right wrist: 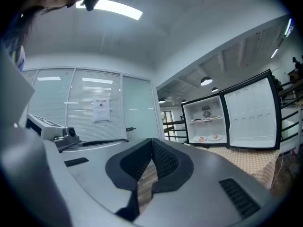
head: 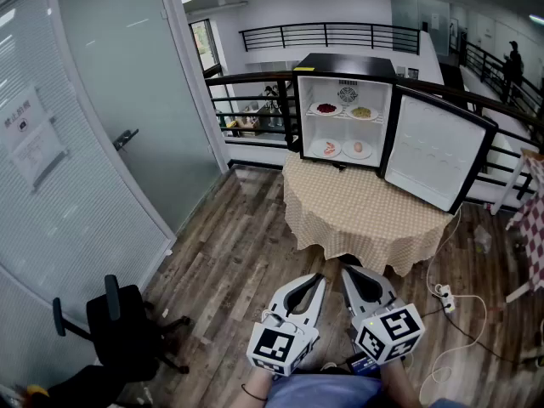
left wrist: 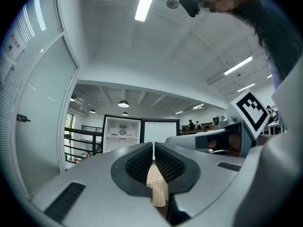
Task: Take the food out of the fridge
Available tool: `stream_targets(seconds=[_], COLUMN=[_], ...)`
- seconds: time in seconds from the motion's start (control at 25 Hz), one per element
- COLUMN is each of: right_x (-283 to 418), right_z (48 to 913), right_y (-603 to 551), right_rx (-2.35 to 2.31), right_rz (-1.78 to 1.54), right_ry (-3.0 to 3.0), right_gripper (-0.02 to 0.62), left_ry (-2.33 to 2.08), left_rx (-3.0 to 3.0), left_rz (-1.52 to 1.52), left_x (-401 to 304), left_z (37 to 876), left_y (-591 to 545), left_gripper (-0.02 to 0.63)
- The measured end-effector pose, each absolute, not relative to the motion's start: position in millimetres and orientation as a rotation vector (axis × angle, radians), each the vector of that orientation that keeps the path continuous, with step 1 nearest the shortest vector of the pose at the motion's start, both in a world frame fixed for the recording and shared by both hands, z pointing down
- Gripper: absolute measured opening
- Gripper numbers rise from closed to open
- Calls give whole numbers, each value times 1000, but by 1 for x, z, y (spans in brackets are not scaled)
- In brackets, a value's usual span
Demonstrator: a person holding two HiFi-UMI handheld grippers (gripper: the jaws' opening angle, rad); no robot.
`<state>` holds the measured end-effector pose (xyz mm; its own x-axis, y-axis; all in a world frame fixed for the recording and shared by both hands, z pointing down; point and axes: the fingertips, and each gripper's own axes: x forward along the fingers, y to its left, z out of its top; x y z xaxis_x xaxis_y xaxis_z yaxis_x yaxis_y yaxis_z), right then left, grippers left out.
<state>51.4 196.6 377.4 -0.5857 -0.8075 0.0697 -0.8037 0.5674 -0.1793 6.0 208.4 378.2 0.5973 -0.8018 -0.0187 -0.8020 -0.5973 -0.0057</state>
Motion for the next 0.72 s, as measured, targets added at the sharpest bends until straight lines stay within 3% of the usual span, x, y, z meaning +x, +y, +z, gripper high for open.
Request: stream_targets(seconds=[0.72], right_x=[78], right_z=[397], right_y=[189], right_rx=[-1394], right_rz=[-338], right_ry=[2755], right_gripper=[18], left_ry=[1411], left_rx=[-2823], left_rz=[-52], left_x=[25], left_z=[389], left_y=[199], left_gripper=[23])
